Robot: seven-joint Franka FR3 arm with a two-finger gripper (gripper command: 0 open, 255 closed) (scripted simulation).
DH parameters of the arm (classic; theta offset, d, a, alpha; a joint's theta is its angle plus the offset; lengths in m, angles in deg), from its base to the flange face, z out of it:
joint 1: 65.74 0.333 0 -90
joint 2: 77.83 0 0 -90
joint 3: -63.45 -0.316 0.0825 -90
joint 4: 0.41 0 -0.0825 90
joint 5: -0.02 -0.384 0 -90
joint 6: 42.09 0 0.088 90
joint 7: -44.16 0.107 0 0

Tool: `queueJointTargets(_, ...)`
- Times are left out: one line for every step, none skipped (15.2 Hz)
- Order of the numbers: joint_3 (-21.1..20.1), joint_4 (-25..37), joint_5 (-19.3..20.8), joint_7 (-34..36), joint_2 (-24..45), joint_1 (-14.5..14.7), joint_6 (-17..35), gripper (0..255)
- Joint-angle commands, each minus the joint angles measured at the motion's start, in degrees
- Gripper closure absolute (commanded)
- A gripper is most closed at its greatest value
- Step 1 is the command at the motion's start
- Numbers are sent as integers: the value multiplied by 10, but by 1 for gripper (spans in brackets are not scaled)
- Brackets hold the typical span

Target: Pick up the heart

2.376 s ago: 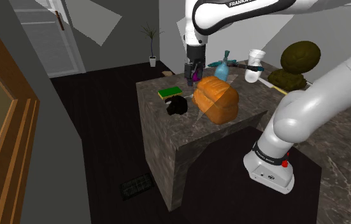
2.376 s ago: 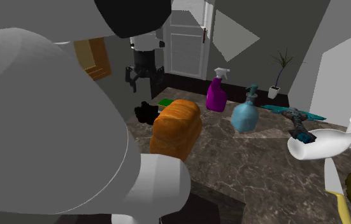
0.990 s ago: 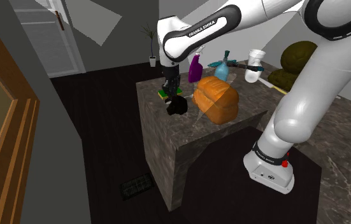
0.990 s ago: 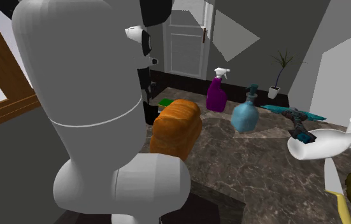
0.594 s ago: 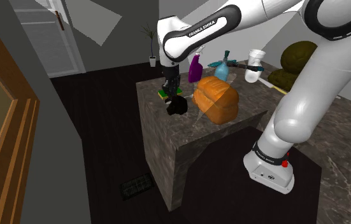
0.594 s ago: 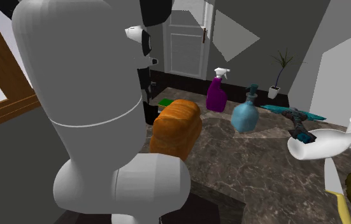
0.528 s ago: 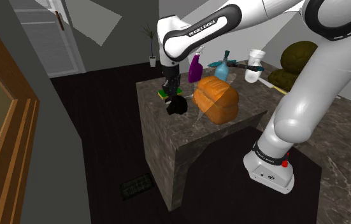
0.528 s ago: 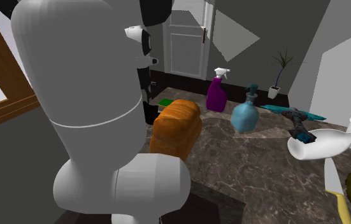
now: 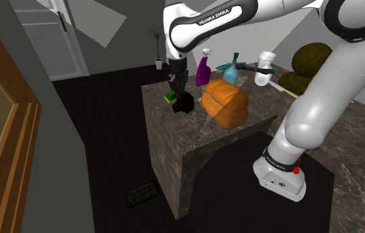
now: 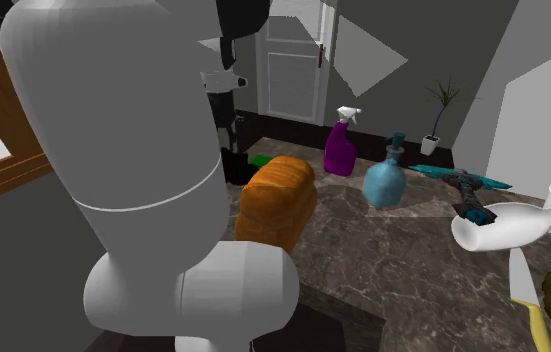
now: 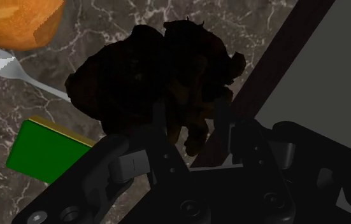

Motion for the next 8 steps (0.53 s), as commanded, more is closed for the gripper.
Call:
queueJointTargets(0,11,0,0,-6,0,-16,255)
queueJointTargets(0,16,-1,0,-8,0,-24,255)
queueJointTargets(0,22,-1,0,-10,0,-31,255)
queueJointTargets(0,27,-1,0,-12,0,-39,255)
queueJointTargets(0,33,-1,0,-14,0,-47,255)
queueJointTargets(0,39,-1,0,-16,0,-54,255)
queueJointTargets(0,40,-1,0,-16,0,-55,255)
queueJointTargets(0,40,-1,0,-16,0,-55,255)
